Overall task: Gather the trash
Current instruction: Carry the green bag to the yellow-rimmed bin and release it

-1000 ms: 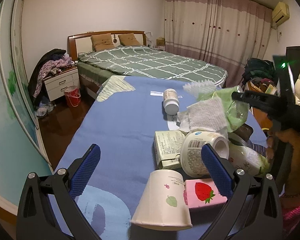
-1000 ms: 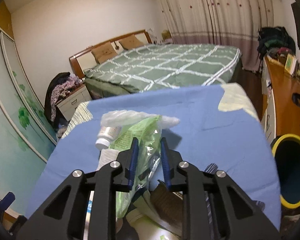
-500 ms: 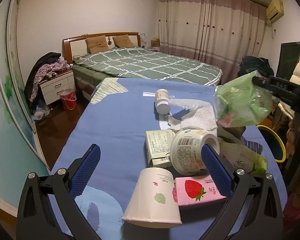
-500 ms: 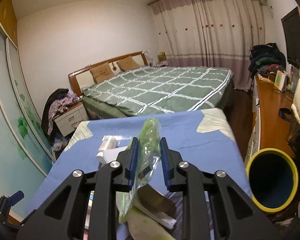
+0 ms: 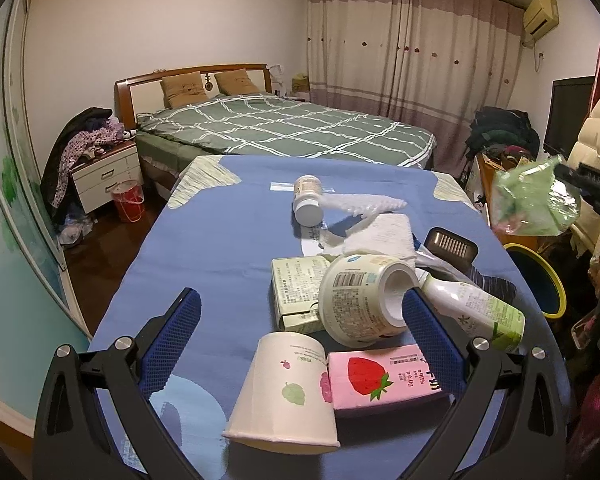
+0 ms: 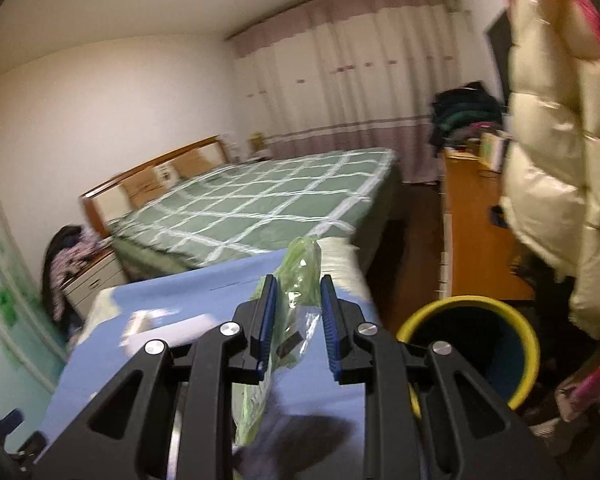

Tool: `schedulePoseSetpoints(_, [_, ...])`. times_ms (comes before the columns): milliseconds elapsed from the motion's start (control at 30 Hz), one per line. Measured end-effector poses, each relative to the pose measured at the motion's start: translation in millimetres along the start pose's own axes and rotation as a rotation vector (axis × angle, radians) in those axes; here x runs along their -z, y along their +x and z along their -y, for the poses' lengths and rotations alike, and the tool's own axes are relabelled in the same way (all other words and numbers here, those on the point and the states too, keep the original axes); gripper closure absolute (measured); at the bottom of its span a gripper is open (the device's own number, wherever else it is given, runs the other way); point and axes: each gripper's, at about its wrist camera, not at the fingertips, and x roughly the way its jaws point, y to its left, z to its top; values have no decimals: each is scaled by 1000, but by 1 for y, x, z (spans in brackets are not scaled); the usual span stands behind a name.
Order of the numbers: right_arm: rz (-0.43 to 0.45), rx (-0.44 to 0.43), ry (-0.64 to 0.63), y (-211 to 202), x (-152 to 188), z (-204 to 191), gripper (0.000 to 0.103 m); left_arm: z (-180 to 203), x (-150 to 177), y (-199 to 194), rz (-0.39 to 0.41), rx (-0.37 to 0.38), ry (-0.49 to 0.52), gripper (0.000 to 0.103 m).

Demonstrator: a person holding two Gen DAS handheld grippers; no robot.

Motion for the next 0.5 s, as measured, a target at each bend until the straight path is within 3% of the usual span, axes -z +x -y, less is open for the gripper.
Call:
schedulePoseSetpoints(233, [-38,210,78,32,2,77,82,11,0,5,-15,8,15,4])
schedulePoseSetpoints(433, [-120,330,157,71,21,137,80,19,0,11,-29,12,28,4])
schedulePoseSetpoints(500, [-152,361,178,83,28,151,71,22,0,12,-31,12,33,4])
